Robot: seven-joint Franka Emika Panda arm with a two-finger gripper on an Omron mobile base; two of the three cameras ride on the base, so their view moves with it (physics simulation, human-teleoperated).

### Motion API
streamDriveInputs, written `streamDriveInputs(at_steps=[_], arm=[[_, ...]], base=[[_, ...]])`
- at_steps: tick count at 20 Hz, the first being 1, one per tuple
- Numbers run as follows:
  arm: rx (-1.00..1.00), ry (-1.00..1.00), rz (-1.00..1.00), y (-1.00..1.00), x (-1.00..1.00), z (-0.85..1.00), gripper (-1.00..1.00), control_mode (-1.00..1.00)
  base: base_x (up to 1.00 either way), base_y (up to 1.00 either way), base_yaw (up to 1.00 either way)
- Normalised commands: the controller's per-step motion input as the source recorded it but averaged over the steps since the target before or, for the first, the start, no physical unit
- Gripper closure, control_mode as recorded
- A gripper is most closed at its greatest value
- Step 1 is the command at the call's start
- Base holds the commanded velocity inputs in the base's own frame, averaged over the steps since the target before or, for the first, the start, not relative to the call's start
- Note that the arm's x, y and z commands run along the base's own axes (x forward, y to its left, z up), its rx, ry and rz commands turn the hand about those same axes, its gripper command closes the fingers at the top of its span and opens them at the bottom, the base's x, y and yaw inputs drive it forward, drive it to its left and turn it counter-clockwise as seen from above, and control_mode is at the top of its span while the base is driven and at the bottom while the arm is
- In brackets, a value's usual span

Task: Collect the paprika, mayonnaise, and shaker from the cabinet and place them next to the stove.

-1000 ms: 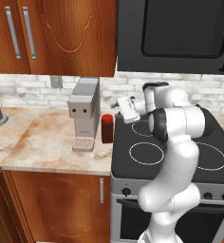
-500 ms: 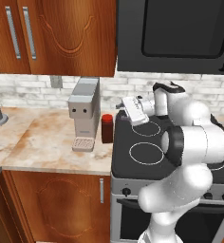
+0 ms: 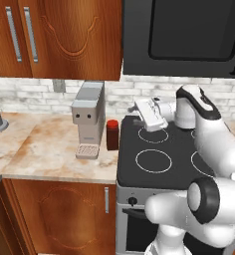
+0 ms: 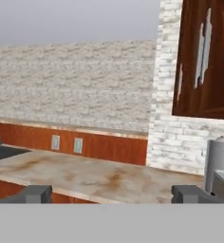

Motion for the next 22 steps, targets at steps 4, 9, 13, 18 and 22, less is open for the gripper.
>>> streamDriveInputs(at_steps=[4, 9, 13, 18, 22], arm=[[-0.04, 0.06, -0.07, 0.00, -0.91, 0.46, -1.00, -1.00], [-0.04, 0.12, -0.12, 0.00, -0.96, 0.35, -1.00, -1.00], [-0.01, 0.23, -0.24, 0.00, -0.77, 0.32, -1.00, -1.00], [-0.02, 0.29, -0.34, -0.05, -0.53, 0.24, -1.00, -1.00], [-0.10, 0.32, -0.41, -0.13, -0.29, 0.13, -1.00, -1.00]], base=[[0.00, 0.00, 0.00], [0.00, 0.00, 0.00], [0.00, 0.00, 0.00], [0.00, 0.00, 0.00], [0.00, 0.00, 0.00]])
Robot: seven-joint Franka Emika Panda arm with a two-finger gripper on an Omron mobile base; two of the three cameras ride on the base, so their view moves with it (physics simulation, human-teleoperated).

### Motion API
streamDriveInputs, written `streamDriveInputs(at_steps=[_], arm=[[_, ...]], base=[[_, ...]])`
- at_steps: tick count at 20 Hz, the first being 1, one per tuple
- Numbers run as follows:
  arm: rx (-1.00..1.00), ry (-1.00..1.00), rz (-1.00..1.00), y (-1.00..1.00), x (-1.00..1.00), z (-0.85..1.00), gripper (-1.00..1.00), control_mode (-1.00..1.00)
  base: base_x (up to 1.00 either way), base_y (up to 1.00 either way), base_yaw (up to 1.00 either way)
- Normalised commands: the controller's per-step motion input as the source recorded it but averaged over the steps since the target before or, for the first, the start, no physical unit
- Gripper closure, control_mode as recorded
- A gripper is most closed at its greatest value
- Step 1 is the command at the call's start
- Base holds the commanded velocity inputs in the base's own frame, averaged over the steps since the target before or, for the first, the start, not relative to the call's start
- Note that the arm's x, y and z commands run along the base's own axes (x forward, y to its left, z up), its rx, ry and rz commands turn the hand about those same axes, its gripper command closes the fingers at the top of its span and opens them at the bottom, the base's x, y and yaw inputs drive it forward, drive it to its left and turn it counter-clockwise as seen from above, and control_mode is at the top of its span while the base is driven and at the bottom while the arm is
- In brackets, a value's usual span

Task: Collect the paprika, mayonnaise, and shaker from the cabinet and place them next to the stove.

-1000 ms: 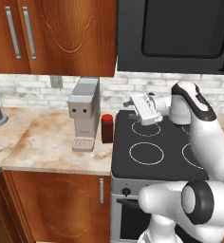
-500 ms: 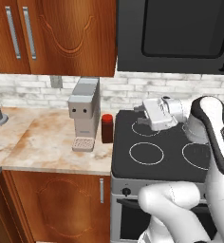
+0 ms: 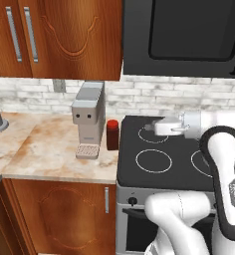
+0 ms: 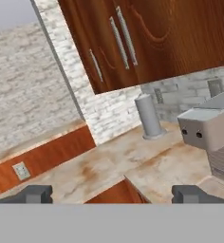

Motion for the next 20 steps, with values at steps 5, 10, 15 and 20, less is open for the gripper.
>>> streamDriveInputs(at_steps=[5, 10, 15, 20], arm=[[-0.30, 0.25, -0.40, -0.17, -0.18, 0.03, -1.00, -1.00], [-0.41, 0.12, -0.37, -0.07, -0.40, -0.23, -1.00, -1.00], [-0.29, 0.05, -0.33, -0.42, -0.49, -0.53, -1.00, -1.00], [0.00, 0.00, -0.03, -0.05, -0.26, -0.06, -1.00, -1.00]], base=[[0.00, 0.00, 0.00], [0.00, 0.00, 0.00], [0.00, 0.00, 0.00], [0.00, 0.00, 0.00]])
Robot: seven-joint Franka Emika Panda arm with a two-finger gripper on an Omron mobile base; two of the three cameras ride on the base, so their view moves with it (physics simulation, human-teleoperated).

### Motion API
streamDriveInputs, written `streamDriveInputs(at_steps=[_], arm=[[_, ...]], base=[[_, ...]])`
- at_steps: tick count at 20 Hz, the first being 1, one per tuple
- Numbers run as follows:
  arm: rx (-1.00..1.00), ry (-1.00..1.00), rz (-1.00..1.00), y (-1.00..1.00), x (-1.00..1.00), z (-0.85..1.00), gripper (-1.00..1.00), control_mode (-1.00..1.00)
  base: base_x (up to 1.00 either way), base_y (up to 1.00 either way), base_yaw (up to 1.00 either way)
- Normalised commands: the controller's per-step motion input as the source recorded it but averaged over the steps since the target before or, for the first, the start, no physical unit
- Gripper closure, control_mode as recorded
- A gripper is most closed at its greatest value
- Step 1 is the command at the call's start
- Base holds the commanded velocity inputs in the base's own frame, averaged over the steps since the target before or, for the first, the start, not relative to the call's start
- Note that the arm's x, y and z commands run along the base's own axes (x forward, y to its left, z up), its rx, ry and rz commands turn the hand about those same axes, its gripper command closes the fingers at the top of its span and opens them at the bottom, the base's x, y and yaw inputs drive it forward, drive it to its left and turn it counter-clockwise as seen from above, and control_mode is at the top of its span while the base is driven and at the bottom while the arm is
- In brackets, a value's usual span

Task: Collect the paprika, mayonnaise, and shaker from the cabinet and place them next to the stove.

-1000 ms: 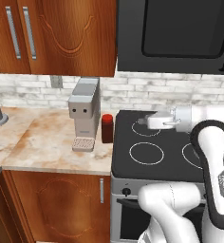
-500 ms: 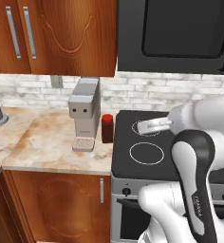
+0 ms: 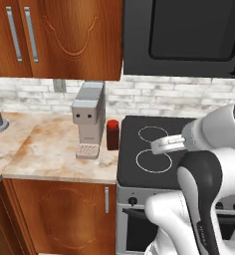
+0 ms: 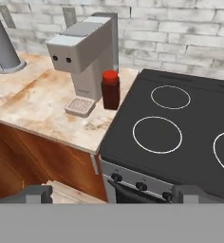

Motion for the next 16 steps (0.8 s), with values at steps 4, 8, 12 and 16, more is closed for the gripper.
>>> streamDriveInputs(at_steps=[4, 8, 12, 16], arm=[[0.00, -0.07, 0.00, 0.00, -0.36, 0.00, -1.00, -1.00], [0.00, -0.04, -0.02, 0.03, -0.17, 0.00, -1.00, 1.00], [0.00, 0.00, 0.00, 0.00, 0.00, 0.00, -1.00, 1.00], [0.00, 0.00, 0.00, 0.00, 0.00, 0.00, -1.00, 1.00]], base=[[0.00, 0.00, 0.00], [-0.51, 0.31, -0.22], [-0.60, 0.29, -0.56], [-0.46, 0.03, -0.66]])
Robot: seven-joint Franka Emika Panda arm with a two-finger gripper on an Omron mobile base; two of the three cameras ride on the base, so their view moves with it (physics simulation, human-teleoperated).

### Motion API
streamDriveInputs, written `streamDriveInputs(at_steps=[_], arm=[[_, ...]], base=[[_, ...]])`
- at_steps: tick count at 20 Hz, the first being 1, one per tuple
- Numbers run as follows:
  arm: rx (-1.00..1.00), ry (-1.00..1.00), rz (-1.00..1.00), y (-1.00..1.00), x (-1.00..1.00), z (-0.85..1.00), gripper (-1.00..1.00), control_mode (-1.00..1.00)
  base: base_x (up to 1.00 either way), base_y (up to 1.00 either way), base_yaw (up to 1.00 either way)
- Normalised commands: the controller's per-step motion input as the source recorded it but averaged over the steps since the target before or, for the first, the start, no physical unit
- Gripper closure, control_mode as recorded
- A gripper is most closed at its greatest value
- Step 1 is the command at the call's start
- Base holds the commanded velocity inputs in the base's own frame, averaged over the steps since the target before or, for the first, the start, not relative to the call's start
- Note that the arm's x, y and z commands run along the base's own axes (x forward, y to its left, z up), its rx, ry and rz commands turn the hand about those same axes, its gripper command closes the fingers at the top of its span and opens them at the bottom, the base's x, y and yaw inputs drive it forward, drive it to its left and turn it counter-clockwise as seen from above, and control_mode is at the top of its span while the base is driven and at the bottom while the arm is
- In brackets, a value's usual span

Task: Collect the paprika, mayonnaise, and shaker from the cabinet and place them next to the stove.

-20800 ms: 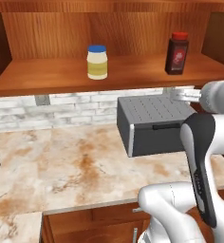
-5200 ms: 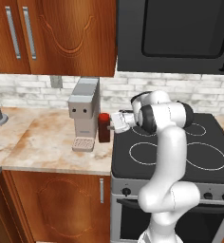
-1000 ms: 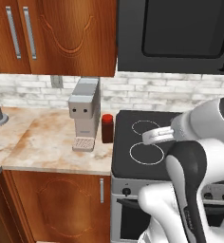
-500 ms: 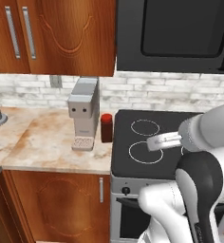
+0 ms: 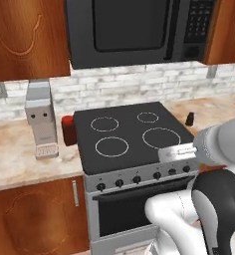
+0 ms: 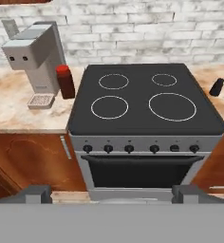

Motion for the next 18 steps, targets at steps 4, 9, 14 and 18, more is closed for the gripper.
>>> streamDriveInputs(at_steps=[4, 9, 14, 18], arm=[[0.00, 0.00, 0.00, 0.00, 0.00, 0.00, -1.00, 1.00], [0.00, 0.00, 0.00, 0.00, 0.00, 0.00, -1.00, 1.00], [0.00, 0.00, 0.00, 0.00, 0.00, 0.00, -1.00, 1.00], [0.00, 0.00, 0.00, 0.00, 0.00, 0.00, -1.00, 1.00]], base=[[-0.20, 0.00, -0.71], [-0.09, -0.02, -0.69], [0.00, -0.36, -0.60], [0.01, -0.49, -0.57]])
